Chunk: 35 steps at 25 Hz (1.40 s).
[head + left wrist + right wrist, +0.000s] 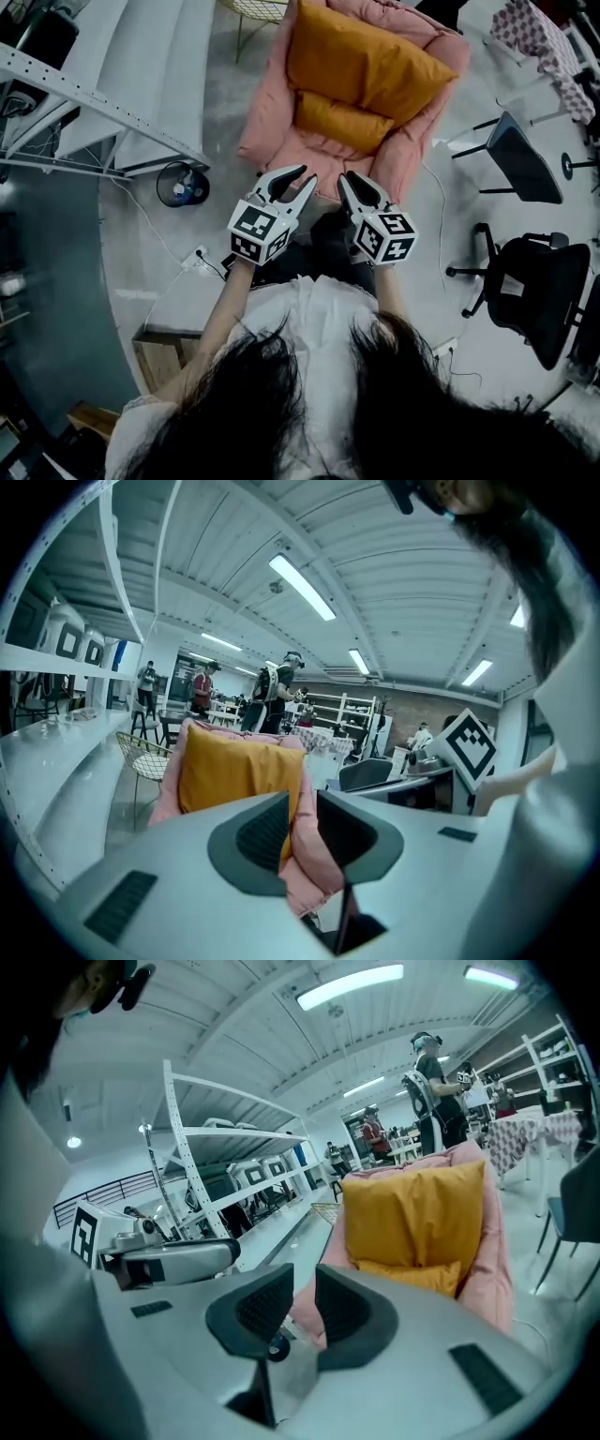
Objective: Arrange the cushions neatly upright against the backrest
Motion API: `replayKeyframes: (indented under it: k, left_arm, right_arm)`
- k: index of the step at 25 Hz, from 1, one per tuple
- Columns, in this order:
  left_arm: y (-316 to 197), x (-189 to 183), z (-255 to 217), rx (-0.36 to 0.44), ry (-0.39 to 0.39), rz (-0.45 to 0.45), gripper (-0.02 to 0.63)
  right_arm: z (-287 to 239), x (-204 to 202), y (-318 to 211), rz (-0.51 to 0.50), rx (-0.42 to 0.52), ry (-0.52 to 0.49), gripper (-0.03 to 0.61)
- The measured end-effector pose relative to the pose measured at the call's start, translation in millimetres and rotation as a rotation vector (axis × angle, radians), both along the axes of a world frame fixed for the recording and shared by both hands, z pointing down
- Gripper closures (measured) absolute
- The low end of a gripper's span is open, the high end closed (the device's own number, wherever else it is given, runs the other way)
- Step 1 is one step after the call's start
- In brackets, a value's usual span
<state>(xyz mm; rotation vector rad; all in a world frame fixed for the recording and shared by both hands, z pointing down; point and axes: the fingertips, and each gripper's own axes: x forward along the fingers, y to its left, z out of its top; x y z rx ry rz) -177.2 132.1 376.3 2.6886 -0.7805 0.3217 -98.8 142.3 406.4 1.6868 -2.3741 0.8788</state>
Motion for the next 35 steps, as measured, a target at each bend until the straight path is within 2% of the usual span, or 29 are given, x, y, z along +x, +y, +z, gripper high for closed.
replayKeyframes:
  k: [13,17,23,35]
  left_arm:
    - [87.7,5.4,-4.2,-0.017,0.027,0.051,0.511]
    - [108.6,12.3,-5.8,-0.03,0.037,0.035,0.511]
    - [150.6,33.9,-16.8,-0.01,0.046,-0.01,0.511]
    - [272.7,78.5,-16.7,0.017,0.018,-0.085,0.511]
  right_arm:
    - [-21.0,-6.3,90.7,0.015,0.021,0.032,0.497]
    - [-24.3,2.7,115.6,0.006,0.025,0.027,0.497]
    - [-27.7,22.4,160.8,-0.043,0.035,0.026,0.499]
    - [-32.5,56.0,271.6,-0.156,0.079,0.022,0.5]
